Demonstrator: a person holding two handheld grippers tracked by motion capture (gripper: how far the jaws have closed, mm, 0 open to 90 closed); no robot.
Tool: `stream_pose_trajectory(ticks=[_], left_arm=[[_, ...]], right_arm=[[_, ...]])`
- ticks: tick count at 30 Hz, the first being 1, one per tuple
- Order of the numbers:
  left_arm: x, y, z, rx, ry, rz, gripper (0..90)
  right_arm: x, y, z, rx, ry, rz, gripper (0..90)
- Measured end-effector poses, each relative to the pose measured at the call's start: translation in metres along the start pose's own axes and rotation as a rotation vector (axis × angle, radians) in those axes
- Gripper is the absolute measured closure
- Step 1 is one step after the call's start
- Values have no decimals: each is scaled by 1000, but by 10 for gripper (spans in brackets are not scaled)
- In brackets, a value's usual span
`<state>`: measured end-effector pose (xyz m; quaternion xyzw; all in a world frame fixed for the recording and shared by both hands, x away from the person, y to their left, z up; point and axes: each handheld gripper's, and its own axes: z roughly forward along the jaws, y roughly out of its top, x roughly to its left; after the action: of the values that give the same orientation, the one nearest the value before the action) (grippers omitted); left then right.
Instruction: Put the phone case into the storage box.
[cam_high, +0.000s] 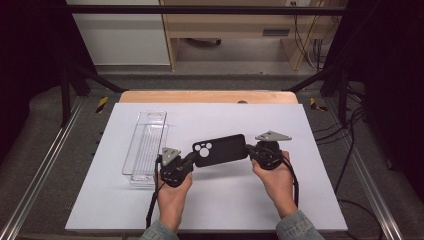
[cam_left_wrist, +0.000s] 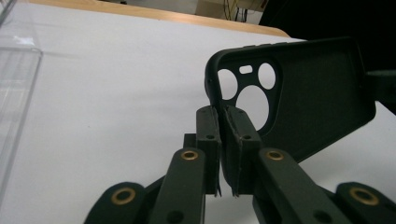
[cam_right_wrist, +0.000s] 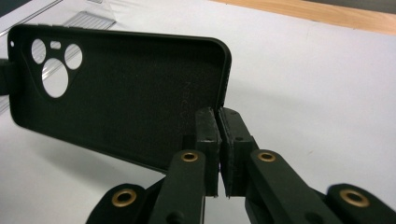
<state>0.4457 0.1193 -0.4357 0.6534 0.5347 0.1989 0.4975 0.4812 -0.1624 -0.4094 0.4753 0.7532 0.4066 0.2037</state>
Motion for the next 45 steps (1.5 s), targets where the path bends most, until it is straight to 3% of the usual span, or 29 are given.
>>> stream_pose_trajectory(ticks=[8,12,14,18,21,25,28,34,45], left_arm=[[3,7,-4,-35,11,5,878],[7,10,-5,-45,12,-13,881],[10,13,-6,-49,17,-13,884],[13,20,-8,-63,15,-17,887],[16,28,-10,-76,18,-11,889],[17,38,-11,-82,23,5,891],[21,45,-13,-87,37,27,891],[32,57,-17,-88,57,69,891],[57,87,-32,-84,102,176,891]], right_arm=[[3,-1,1,-1,26,16,862],[4,0,2,-4,46,30,838],[4,0,0,-13,56,40,725],[1,2,-8,-71,98,53,592],[-2,3,-16,-134,124,41,419],[-5,3,-24,-221,166,24,272],[-7,2,-30,-269,160,5,220],[-18,-3,-43,-363,144,11,133],[-35,-27,-52,-405,92,-20,74]])
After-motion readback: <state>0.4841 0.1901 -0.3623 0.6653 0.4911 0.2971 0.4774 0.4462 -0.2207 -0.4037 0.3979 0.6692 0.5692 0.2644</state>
